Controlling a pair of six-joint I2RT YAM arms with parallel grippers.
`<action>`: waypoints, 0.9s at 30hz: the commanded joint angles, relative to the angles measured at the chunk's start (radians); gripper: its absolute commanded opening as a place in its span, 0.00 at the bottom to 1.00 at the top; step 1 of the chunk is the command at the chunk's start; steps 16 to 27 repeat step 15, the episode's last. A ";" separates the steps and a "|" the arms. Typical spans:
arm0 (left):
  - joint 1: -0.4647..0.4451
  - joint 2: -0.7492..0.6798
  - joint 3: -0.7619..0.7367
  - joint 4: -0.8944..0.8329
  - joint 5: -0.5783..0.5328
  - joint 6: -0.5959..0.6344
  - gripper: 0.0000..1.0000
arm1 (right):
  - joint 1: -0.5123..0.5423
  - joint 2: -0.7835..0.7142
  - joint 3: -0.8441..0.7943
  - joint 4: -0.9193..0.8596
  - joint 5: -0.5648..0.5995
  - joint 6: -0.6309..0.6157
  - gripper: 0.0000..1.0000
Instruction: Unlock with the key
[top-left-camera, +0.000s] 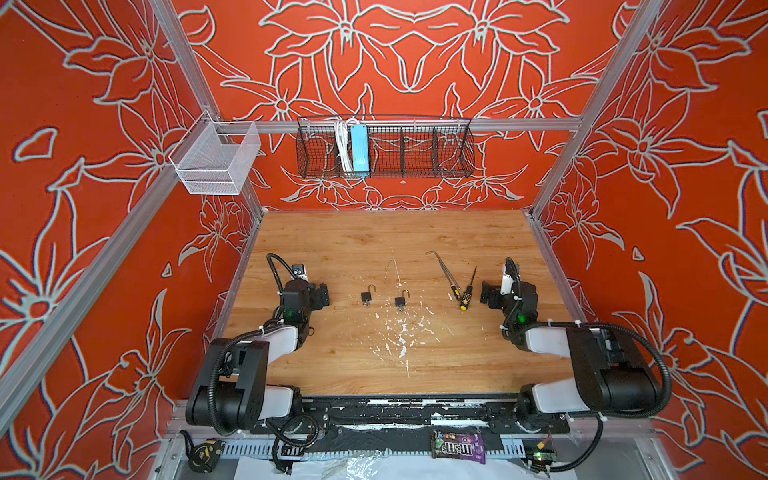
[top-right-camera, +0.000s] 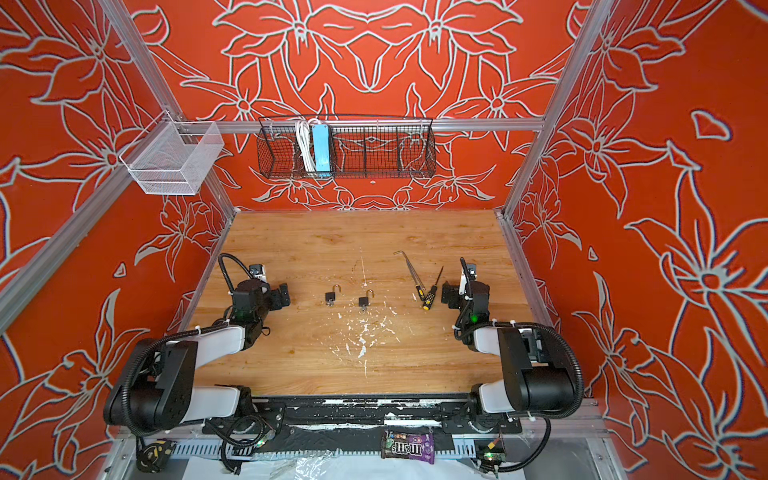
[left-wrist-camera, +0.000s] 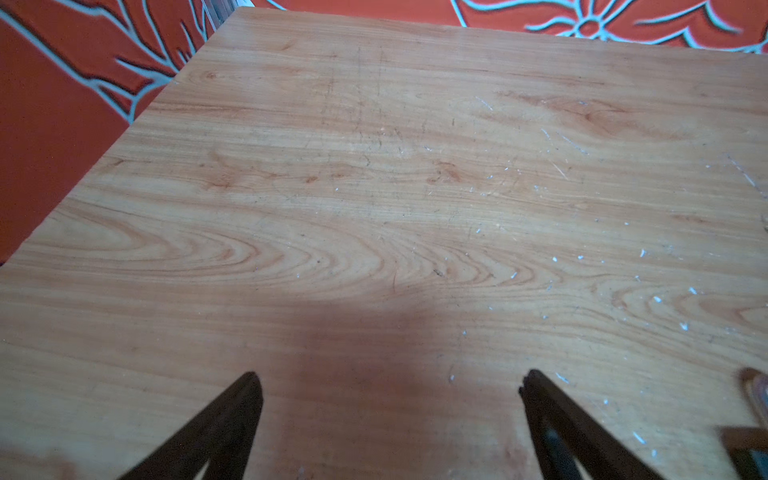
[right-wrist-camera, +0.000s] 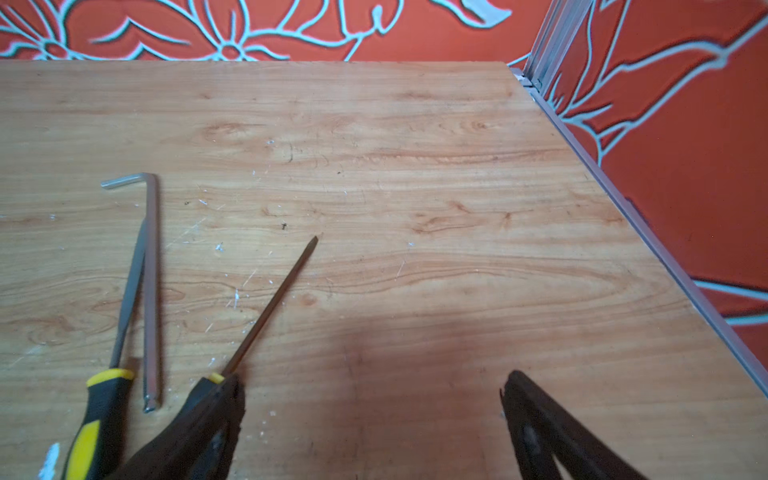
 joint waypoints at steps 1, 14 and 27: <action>0.006 -0.004 0.007 0.037 0.009 0.016 0.98 | 0.006 -0.010 0.015 0.021 0.027 -0.035 0.97; 0.006 -0.003 0.011 0.032 0.015 0.018 0.98 | 0.007 -0.011 0.016 0.018 0.028 -0.035 0.97; 0.006 -0.006 0.007 0.035 0.016 0.017 0.98 | 0.007 -0.011 0.015 0.018 0.027 -0.035 0.97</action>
